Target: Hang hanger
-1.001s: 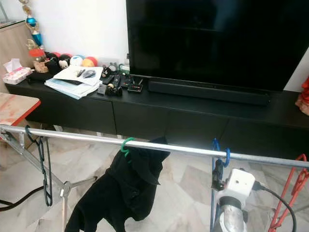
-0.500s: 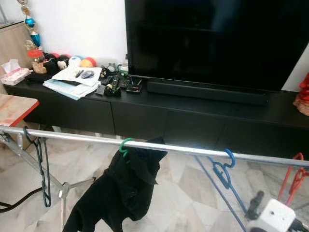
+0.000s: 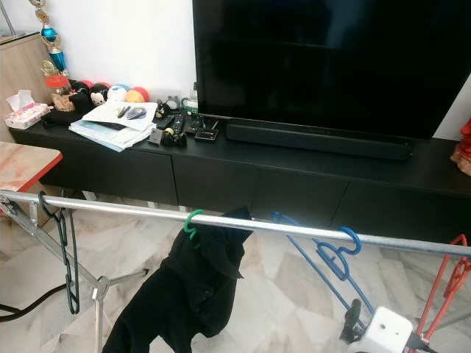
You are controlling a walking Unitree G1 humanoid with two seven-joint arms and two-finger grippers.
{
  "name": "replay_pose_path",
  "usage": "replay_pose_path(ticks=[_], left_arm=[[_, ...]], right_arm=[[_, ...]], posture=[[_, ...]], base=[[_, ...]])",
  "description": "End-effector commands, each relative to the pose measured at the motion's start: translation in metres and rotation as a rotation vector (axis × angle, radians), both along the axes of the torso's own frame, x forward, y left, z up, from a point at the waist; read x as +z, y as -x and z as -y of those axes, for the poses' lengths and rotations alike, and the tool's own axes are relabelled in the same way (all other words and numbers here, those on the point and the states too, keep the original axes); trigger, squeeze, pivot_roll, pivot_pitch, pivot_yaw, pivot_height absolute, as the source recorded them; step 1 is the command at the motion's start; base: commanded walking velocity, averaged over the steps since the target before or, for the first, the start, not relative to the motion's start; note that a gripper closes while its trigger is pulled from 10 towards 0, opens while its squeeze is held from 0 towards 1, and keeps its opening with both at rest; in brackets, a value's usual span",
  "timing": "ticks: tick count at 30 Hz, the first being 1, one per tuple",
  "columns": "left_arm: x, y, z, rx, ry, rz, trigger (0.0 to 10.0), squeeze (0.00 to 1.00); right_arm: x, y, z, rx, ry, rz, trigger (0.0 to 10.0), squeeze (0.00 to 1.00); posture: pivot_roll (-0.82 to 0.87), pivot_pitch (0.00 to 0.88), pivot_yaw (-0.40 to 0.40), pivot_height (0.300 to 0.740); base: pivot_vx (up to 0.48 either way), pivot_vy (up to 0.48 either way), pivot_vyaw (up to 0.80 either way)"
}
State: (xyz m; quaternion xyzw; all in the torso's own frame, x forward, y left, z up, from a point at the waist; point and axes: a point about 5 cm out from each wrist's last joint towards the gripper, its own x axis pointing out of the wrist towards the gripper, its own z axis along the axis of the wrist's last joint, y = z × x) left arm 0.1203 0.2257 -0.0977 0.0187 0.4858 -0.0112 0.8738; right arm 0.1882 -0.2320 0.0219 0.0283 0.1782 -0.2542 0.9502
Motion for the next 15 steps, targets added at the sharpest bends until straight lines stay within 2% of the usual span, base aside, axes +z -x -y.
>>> replay_pose_path(ticks=[1, 4, 6, 10, 15], left_arm=[[-0.001, 0.004, 0.000, -0.009, -0.001, -0.011, 10.0, 0.00], [-0.001, 0.003, 0.000, -0.010, 0.001, -0.008, 10.0, 0.00], [-0.001, 0.003, 0.001, -0.009, 0.003, -0.006, 10.0, 0.00], [-0.001, 0.003, 0.000, -0.006, 0.004, -0.003, 10.0, 0.00], [-0.001, 0.003, 0.000, -0.004, 0.005, -0.004, 10.0, 0.00]], right_arm=[[-0.007, 0.004, -0.006, 0.053, -0.021, -0.046, 10.0, 0.00], [-0.013, 0.004, -0.019, 0.203, 0.003, -0.081, 10.0, 0.00], [-0.013, 0.001, -0.025, 0.294, 0.061, -0.081, 10.0, 0.00], [-0.009, -0.004, -0.028, 0.347, 0.067, -0.047, 10.0, 0.00], [-0.012, -0.004, -0.029, 0.399, 0.069, -0.062, 10.0, 0.00]], posture=[[0.14, 0.000, -0.020, 0.740], [0.13, 0.000, -0.021, 0.740], [0.14, 0.000, -0.023, 0.740], [0.14, 0.000, -0.027, 0.740], [0.13, 0.000, -0.028, 0.740]], base=[[0.000, 0.000, 0.00], [0.000, 0.000, 0.00], [0.000, 0.000, 0.00], [0.000, 0.000, 0.00], [0.000, 0.000, 0.00]])
